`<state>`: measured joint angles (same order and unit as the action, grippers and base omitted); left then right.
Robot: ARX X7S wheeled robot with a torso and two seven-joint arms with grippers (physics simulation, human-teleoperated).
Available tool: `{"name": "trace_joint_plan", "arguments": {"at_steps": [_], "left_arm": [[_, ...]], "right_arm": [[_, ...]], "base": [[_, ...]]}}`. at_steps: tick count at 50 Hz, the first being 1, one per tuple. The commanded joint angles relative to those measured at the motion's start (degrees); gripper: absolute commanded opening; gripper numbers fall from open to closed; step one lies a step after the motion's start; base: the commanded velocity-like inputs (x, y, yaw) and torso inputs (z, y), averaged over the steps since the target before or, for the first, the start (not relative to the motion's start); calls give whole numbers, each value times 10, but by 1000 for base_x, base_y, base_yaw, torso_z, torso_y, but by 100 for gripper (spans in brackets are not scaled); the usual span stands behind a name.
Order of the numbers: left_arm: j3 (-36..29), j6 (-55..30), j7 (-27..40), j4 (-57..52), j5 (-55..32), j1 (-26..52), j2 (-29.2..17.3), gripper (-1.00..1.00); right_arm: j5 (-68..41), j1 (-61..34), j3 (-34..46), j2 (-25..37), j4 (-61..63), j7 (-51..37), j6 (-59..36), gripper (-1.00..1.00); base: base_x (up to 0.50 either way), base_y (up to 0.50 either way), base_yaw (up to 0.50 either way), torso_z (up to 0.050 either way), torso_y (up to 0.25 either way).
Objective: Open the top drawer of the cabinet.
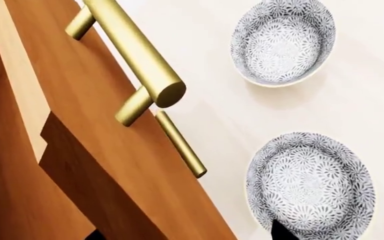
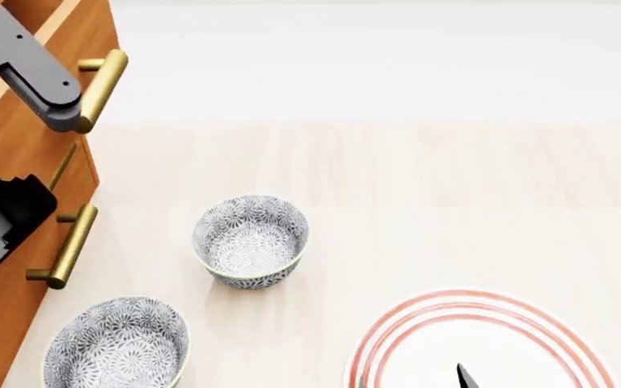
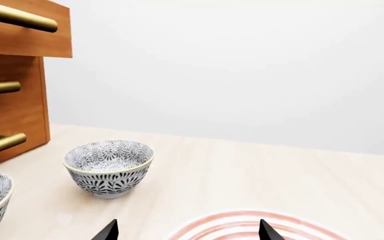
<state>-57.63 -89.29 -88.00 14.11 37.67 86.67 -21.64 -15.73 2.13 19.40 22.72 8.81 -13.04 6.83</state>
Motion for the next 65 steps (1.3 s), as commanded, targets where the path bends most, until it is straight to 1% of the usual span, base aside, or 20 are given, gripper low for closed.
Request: {"name": "trace_joint_plan", "arguments": {"at_steps": [1, 36, 60, 65], "left_arm": [[10, -7, -20, -20, -12, -15, 19, 100], [-5, -7, -20, -85, -45, -22, 21, 100], [-5, -7, -20, -107, -47, -33, 42, 100], [-7, -7, -20, -111, -48, -34, 53, 100]], "right_arm": [[5, 1, -21, -14, 4, 5, -4, 100], [5, 1, -15, -10, 5, 2, -2, 100], [5, 2, -12, -7, 4, 1, 0, 100], [3, 2, -13, -6, 5, 0, 1, 100]], "base": [[0, 0, 0, 0, 0], [0, 0, 0, 0, 0], [0, 0, 0, -1, 0], [0, 0, 0, 0, 0]]}}
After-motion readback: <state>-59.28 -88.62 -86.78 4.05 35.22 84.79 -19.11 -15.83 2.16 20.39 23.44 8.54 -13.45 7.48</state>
